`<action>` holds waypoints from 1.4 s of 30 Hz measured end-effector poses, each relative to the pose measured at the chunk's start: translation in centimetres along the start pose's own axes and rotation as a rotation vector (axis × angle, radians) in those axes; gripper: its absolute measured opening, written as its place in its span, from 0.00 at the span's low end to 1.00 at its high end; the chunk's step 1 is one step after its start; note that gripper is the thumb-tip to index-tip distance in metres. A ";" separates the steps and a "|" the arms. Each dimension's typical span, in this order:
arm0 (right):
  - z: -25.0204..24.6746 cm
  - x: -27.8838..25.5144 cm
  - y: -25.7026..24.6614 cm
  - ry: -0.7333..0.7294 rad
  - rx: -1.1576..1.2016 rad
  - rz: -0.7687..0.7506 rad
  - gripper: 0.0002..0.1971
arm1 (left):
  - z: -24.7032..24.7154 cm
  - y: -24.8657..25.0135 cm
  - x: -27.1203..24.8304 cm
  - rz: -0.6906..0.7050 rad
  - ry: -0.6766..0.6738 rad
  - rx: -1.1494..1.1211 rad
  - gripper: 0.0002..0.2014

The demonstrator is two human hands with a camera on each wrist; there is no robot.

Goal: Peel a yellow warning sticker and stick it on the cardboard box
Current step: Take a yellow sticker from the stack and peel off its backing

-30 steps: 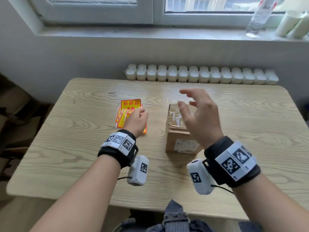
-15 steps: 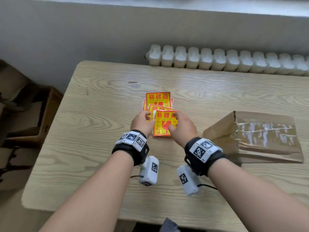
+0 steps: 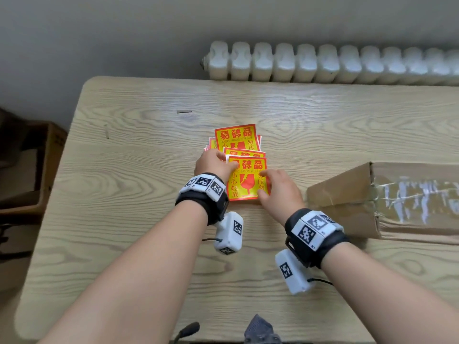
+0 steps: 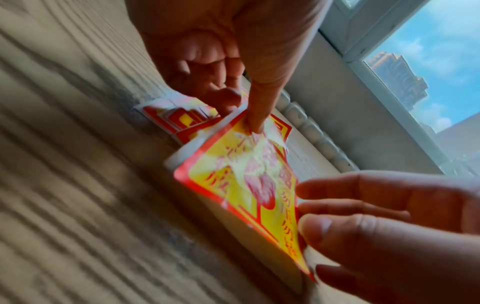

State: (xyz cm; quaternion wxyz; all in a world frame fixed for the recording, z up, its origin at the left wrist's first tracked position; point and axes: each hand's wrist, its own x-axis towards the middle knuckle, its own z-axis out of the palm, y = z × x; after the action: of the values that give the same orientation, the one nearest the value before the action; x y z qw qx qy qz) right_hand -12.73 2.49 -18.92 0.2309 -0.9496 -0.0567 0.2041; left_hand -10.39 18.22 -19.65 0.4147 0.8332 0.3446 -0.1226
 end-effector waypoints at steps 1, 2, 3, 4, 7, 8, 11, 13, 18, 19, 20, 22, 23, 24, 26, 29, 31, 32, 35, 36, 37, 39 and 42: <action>-0.1 0.0 0.0 -0.006 0.000 -0.004 0.24 | 0.0 0.0 -0.1 0.018 0.009 -0.022 0.16; -0.2 -0.1 0.0 -0.013 0.002 -0.009 0.24 | 0.0 -0.1 -0.3 0.036 0.010 -0.044 0.13; -0.4 -0.3 -0.1 -0.022 0.004 -0.014 0.25 | 0.0 -0.2 -0.5 0.048 0.006 -0.068 0.11; -0.6 -0.5 -0.3 -0.030 0.008 -0.025 0.25 | -0.2 -0.4 -0.9 0.048 -0.007 -0.100 0.09; -1.9 -1.5 -1.5 0.026 0.023 -0.117 0.27 | -1.6 -0.8 -2.2 0.045 -0.062 -0.213 0.10; -2.6 -1.9 -2.0 0.061 0.027 -0.161 0.27 | -2.3 -0.9 -2.9 0.050 -0.080 -0.250 0.12; -5.0 -3.2 -4.0 0.116 0.004 -0.299 0.27 | -4.5 -0.7 -5.7 0.081 -0.136 -0.318 0.11; -6.4 -4.3 -5.3 0.119 -0.011 -0.395 0.23 | -5.9 -0.3 -7.8 0.128 -0.158 -0.342 0.10; -9.4 -7.2 -7.0 0.209 0.037 -0.549 0.07 | -8.8 1.0 -13.3 0.235 -0.205 -0.469 0.06; -10.0 -7.8 -7.1 0.226 0.047 -0.569 0.06 | -9.3 1.4 -14.4 0.248 -0.208 -0.485 0.05; -10.6 -8.3 -7.2 0.237 0.053 -0.582 0.06 | -9.8 1.8 -15.3 0.259 -0.210 -0.491 0.05; -11.6 -9.3 -7.2 0.248 0.055 -0.607 0.06 | -10.5 2.5 -17.0 0.286 -0.210 -0.478 0.06; -12.1 -9.8 -7.1 0.253 0.056 -0.620 0.05 | -10.7 2.8 -17.7 0.301 -0.208 -0.462 0.06; -12.5 -10.2 -7.0 0.260 0.062 -0.630 0.05 | -10.8 3.1 -18.3 0.313 -0.206 -0.447 0.07; -13.1 -10.9 -6.6 0.274 0.066 -0.636 0.05 | -10.9 3.5 -19.1 0.326 -0.203 -0.431 0.08; -13.8 -11.6 -6.0 0.290 0.041 -0.630 0.04 | -10.8 4.2 -19.8 0.333 -0.195 -0.414 0.08; -14.2 -11.9 -5.7 0.301 0.028 -0.637 0.04 | -10.6 4.7 -20.2 0.323 -0.180 -0.417 0.08; -14.5 -12.1 -5.6 0.305 0.020 -0.638 0.03 | -10.4 4.9 -20.3 0.313 -0.172 -0.426 0.09; -15.2 -12.5 -5.5 0.307 -0.017 -0.642 0.03 | -10.0 5.6 -20.6 0.255 -0.173 -0.475 0.09; -15.4 -12.6 -5.4 0.310 -0.032 -0.652 0.04 | -9.9 5.8 -20.6 0.225 -0.178 -0.495 0.08; -15.5 -12.7 -5.4 0.315 -0.048 -0.668 0.04 | -9.8 5.9 -20.7 0.196 -0.183 -0.516 0.09; -15.7 -12.8 -5.3 0.309 -0.075 -0.703 0.06 | -9.6 6.3 -20.8 0.154 -0.201 -0.540 0.10; -15.9 -12.6 -5.0 0.275 -0.084 -0.733 0.10 | -9.4 6.8 -21.0 0.133 -0.206 -0.539 0.11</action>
State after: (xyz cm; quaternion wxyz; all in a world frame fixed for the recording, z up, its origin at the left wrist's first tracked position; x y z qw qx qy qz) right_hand -17.72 -2.28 0.84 0.2546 -0.8936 -0.3688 -0.0237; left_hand -21.97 12.74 0.61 0.6610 0.6969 0.2655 -0.0833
